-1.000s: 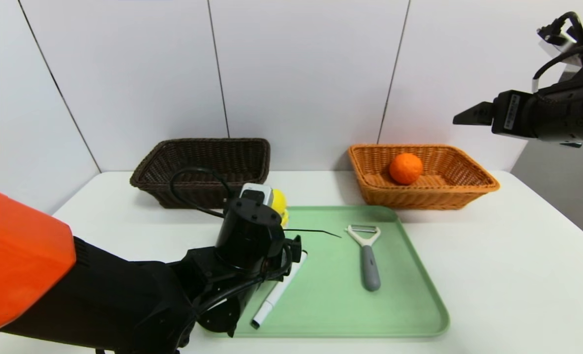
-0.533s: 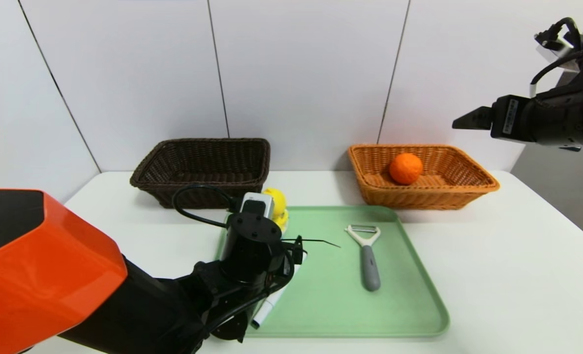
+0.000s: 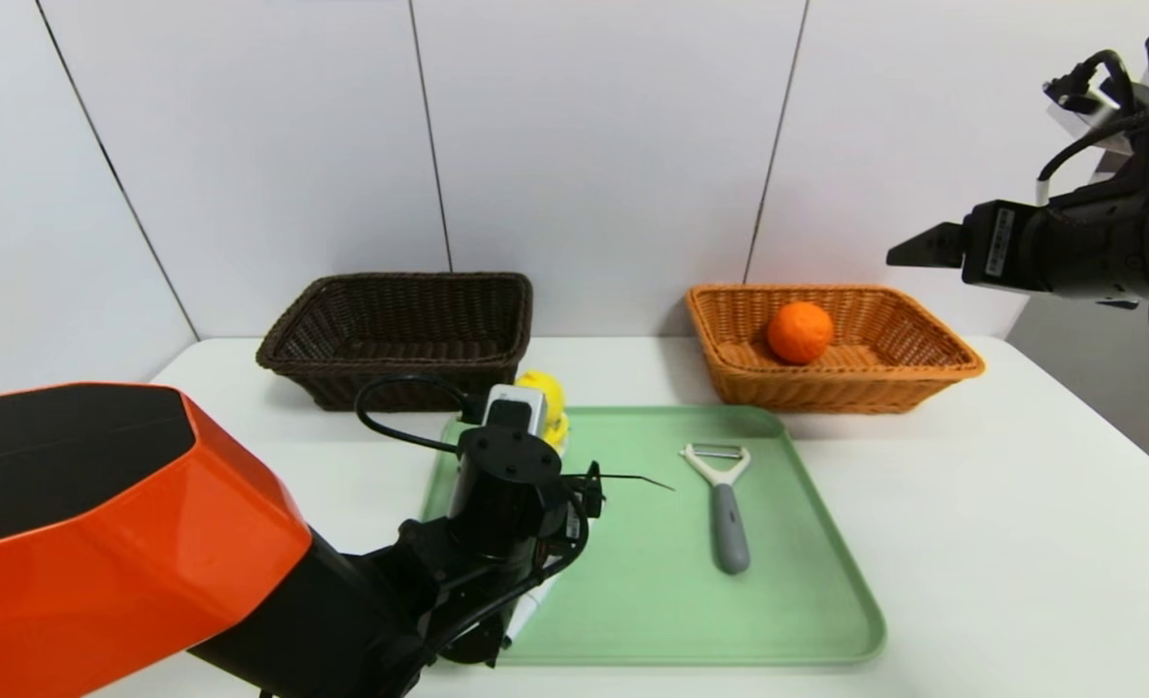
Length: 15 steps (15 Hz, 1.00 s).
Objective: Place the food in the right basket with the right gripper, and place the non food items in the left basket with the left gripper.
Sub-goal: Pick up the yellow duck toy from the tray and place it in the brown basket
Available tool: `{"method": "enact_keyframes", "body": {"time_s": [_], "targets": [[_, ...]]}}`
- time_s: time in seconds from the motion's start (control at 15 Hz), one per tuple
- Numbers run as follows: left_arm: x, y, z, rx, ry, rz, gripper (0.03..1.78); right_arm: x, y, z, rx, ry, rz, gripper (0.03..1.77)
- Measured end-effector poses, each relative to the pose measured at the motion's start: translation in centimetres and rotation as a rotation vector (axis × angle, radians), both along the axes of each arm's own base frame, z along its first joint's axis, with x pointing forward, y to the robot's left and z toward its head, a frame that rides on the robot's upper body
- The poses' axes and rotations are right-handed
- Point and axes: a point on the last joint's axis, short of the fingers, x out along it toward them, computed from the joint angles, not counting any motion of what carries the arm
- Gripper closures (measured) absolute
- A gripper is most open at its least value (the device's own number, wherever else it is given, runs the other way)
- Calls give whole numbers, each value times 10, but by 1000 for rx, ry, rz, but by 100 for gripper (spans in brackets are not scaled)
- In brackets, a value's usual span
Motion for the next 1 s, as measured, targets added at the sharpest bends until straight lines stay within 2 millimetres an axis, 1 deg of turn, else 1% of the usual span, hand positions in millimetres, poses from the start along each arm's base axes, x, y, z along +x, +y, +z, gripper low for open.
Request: {"method": "enact_keyframes", "body": {"time_s": [0.6, 1.0], "targets": [[24, -3, -11, -33, -75, 29, 12, 1, 1, -10, -2, 26, 13, 10], [31, -1, -21, -23, -70, 38, 12, 1, 1, -13, -5, 35, 13, 10]]}}
